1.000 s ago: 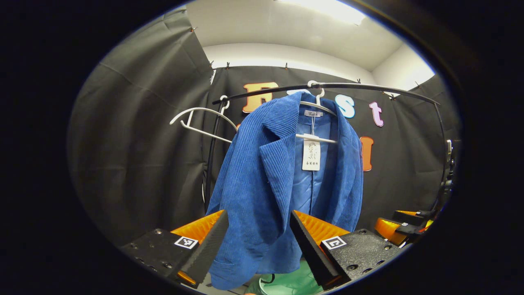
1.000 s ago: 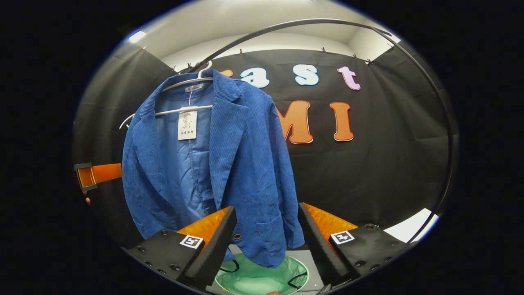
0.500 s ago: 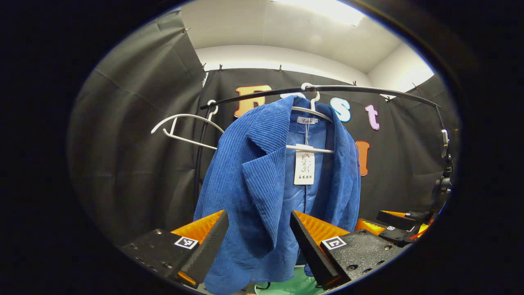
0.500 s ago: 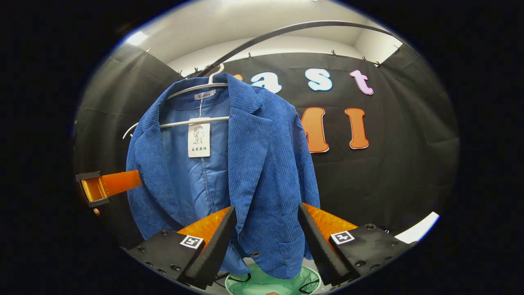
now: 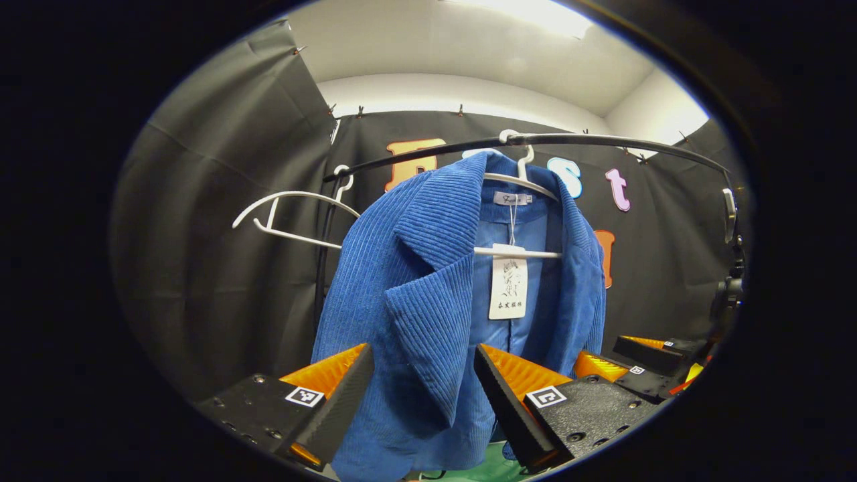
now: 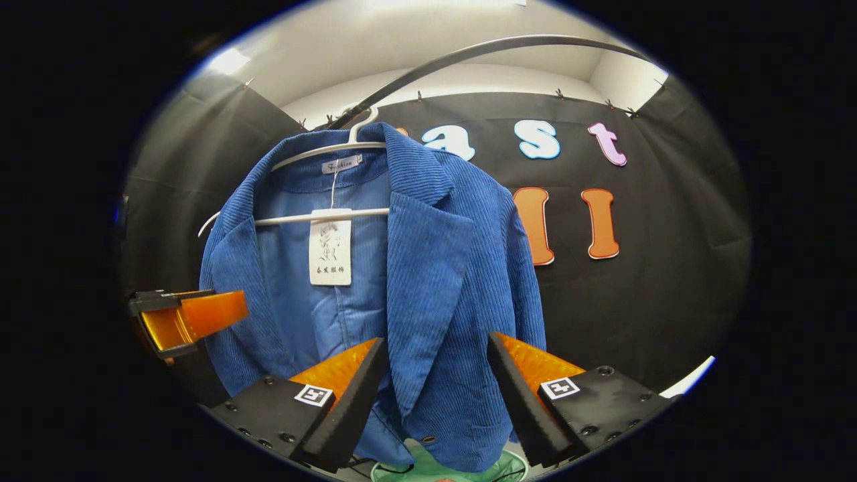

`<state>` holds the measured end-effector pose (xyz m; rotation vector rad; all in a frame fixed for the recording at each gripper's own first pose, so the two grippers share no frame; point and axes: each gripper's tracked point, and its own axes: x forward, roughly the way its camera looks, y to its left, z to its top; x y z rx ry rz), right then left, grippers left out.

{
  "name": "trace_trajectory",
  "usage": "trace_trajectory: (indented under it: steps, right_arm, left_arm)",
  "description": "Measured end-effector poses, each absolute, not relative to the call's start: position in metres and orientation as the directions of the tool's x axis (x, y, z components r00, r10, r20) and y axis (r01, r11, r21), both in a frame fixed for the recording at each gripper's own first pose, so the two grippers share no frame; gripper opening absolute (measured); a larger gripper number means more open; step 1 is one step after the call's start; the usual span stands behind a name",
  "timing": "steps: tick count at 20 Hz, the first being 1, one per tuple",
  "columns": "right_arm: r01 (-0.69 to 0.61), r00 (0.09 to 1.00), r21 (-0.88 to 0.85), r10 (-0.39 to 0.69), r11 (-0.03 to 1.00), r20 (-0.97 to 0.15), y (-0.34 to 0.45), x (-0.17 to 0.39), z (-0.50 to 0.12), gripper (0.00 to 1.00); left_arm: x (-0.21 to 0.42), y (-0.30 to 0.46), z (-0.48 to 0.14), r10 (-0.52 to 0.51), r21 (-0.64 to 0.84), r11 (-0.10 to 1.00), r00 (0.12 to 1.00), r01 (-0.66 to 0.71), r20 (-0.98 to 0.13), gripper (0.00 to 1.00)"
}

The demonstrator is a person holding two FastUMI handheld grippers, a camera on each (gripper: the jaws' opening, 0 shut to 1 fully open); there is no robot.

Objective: Grasp the clothes on the hanger with both hands and then place them into the laundry hamper below.

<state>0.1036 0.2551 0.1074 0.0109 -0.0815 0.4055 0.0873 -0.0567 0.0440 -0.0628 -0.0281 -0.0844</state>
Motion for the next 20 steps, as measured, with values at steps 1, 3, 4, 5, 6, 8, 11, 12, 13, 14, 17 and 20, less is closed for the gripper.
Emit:
trace_trajectory:
  steps: [1, 3, 4, 5, 6, 8, 11, 12, 13, 14, 17, 20]
  right_arm:
    - [-0.394, 0.916, -0.007, 0.393, 0.919, 0.083, 0.259, 0.107, 0.111, 0.89]
    - [-0.402, 0.911, -0.015, 0.402, 0.916, 0.093, 0.267, 0.11, 0.117, 0.98]
    - [-0.403, 0.91, -0.021, 0.403, 0.915, 0.101, 0.269, 0.113, 0.12, 0.98]
    - [-0.402, 0.909, -0.026, 0.402, 0.915, 0.107, 0.271, 0.115, 0.122, 0.89]
    - [-0.402, 0.909, -0.028, 0.402, 0.915, 0.112, 0.275, 0.119, 0.124, 0.88]
    - [-0.408, 0.906, -0.023, 0.407, 0.913, 0.111, 0.281, 0.124, 0.126, 0.97]
    - [-0.41, 0.904, -0.025, 0.41, 0.912, 0.122, 0.285, 0.131, 0.131, 0.89]
    - [-0.405, 0.905, -0.03, 0.405, 0.914, 0.13, 0.284, 0.133, 0.133, 0.97]
    - [-0.403, 0.905, -0.032, 0.404, 0.915, 0.135, 0.284, 0.136, 0.134, 0.89]
    - [-0.4, 0.906, -0.033, 0.4, 0.916, 0.135, 0.282, 0.139, 0.133, 0.83]
    - [-0.401, 0.908, -0.031, 0.401, 0.916, 0.118, 0.28, 0.143, 0.129, 0.64]
    - [-0.4, 0.909, -0.025, 0.4, 0.916, 0.116, 0.277, 0.146, 0.128, 0.6]
  left_arm:
    - [0.09, -0.055, 0.043, -0.079, -0.069, 0.994, 0.996, 0.081, 0.028, 0.92]
    - [0.094, -0.053, 0.042, -0.073, -0.071, 0.995, 0.997, 0.075, 0.024, 0.92]
    - [0.095, -0.054, 0.042, -0.075, -0.068, 0.995, 0.997, 0.076, 0.024, 0.92]
    - [0.096, -0.055, 0.042, -0.076, -0.063, 0.995, 0.997, 0.077, 0.023, 0.92]
    - [0.098, -0.055, 0.043, -0.074, -0.06, 0.995, 0.997, 0.075, 0.023, 0.92]
    - [0.102, -0.056, 0.043, -0.075, -0.057, 0.995, 0.997, 0.076, 0.021, 0.9]
    - [0.109, -0.055, 0.041, -0.064, -0.052, 0.997, 0.998, 0.065, 0.022, 0.87]
    - [0.108, -0.054, 0.041, -0.064, -0.058, 0.996, 0.998, 0.065, 0.021, 0.87]
    - [0.112, -0.056, 0.039, -0.068, -0.064, 0.996, 0.998, 0.069, 0.018, 0.76]
    - [0.113, -0.057, 0.038, -0.067, -0.068, 0.995, 0.998, 0.068, 0.015, 0.65]
    - [0.115, -0.059, 0.037, -0.073, -0.077, 0.994, 0.997, 0.074, 0.015, 0.38]
    - [0.111, -0.065, 0.038, -0.103, -0.074, 0.992, 0.995, 0.104, 0.019, 0.22]
